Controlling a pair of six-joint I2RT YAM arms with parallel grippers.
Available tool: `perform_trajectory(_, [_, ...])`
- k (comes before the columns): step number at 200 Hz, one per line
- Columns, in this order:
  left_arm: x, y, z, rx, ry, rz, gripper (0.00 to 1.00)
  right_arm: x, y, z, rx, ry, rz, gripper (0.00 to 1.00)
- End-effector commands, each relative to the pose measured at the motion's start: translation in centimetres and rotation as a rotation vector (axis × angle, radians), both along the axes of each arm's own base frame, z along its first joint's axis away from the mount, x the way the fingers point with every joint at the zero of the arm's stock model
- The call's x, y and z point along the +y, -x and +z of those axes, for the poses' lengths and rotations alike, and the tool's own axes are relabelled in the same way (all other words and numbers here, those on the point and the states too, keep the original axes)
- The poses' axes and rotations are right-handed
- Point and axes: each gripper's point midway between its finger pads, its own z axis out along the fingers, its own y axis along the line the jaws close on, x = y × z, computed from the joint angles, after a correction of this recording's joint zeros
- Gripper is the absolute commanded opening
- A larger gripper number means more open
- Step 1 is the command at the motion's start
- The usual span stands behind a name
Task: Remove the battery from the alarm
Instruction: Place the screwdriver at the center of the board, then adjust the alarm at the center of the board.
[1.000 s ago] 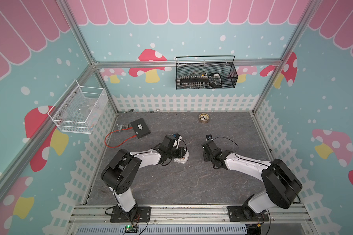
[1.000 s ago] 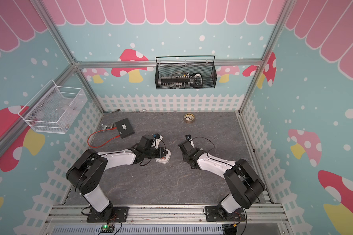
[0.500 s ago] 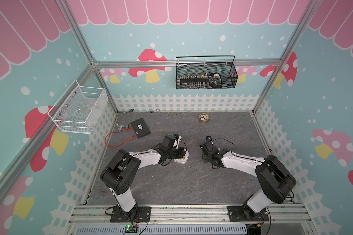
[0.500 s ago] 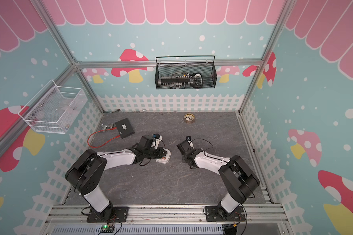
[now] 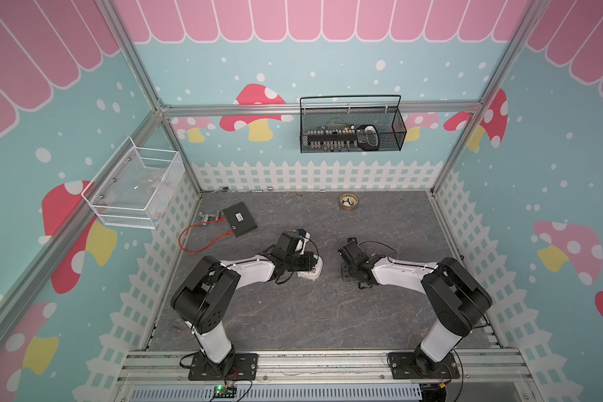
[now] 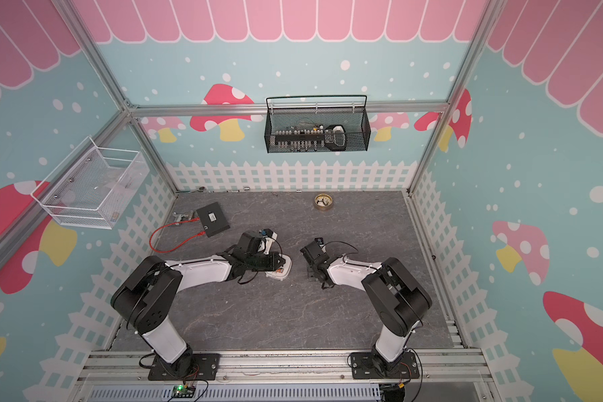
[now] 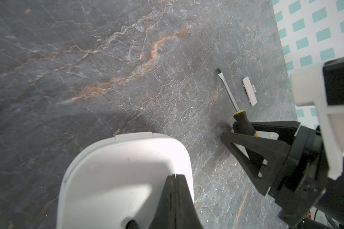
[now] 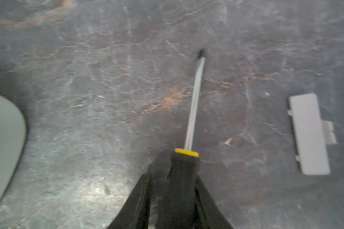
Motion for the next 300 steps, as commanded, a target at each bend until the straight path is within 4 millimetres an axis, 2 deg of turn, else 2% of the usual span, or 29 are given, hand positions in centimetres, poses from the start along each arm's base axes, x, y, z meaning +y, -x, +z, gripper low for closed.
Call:
perform_trajectory(1, [2.4,2.4,-3.8,0.125,-0.125,0.018,0.00,-1.2,6.0,-5.1,0.277,0.045,0.080,0.44])
perform_trajectory(17, [2.3,2.4,-3.7,0.123,-0.125,0.017,0.00,-1.2,5.7,-4.0,0.254,0.041,0.079,0.49])
perform_trajectory(66, [2.3,2.3,-3.6,0.124,-0.120,0.019,0.00,-2.2,5.3,-0.5,0.200,0.063,0.051,0.56])
perform_trajectory(78, [2.3,2.2,-3.3,0.117,-0.119,0.021,0.00,-2.6,5.0,0.9,0.167,0.073,0.027,0.57])
perform_trajectory(91, [2.3,2.0,-2.6,0.103,-0.113,0.025,0.00,-3.0,4.2,3.5,0.093,0.065,-0.002,0.59])
perform_trajectory(107, [2.1,1.6,-0.9,0.065,-0.093,0.030,0.00,-3.2,3.2,7.4,-0.010,0.037,-0.024,0.61])
perform_trajectory(131, [1.7,0.7,2.8,-0.012,-0.053,0.039,0.00,-3.1,2.0,13.0,-0.139,-0.013,-0.028,0.65])
perform_trajectory(147, [1.5,0.2,5.6,-0.064,-0.020,0.044,0.05,-2.7,1.7,15.1,-0.172,-0.037,-0.014,0.66])
perform_trajectory(166, [2.0,-0.2,9.2,-0.127,0.018,0.071,0.14,-1.5,1.8,16.2,-0.183,-0.090,0.032,0.67])
perform_trajectory(180, [3.6,-0.4,11.0,-0.141,0.036,0.115,0.13,-0.1,2.0,16.3,-0.168,-0.132,0.082,0.63])
perform_trajectory(192, [6.1,-0.7,10.8,-0.130,0.012,0.177,0.05,1.2,2.3,15.5,-0.139,-0.163,0.128,0.55])
perform_trajectory(200, [7.4,-0.5,9.8,-0.109,-0.012,0.205,0.00,2.2,2.6,14.8,-0.115,-0.182,0.156,0.44])
perform_trajectory(204, [8.7,-0.9,9.2,-0.092,-0.020,0.239,0.00,2.6,2.8,14.1,-0.097,-0.189,0.170,0.39])
perform_trajectory(214, [10.1,-0.7,7.4,-0.044,-0.032,0.272,0.00,3.6,3.0,12.6,-0.062,-0.202,0.190,0.22])
perform_trajectory(220, [10.5,-0.6,6.3,-0.021,-0.044,0.283,0.00,4.1,3.2,11.8,-0.046,-0.210,0.199,0.13])
perform_trajectory(238, [10.4,-0.4,3.8,0.034,-0.050,0.288,0.00,5.6,3.3,9.5,-0.001,-0.240,0.220,0.00])
perform_trajectory(257, [9.9,-0.5,2.1,0.069,-0.045,0.291,0.00,6.8,3.3,7.4,0.043,-0.238,0.236,0.00])
perform_trajectory(300, [9.0,-0.3,-0.8,0.120,-0.058,0.280,0.00,9.2,3.2,4.7,0.097,-0.252,0.277,0.00])
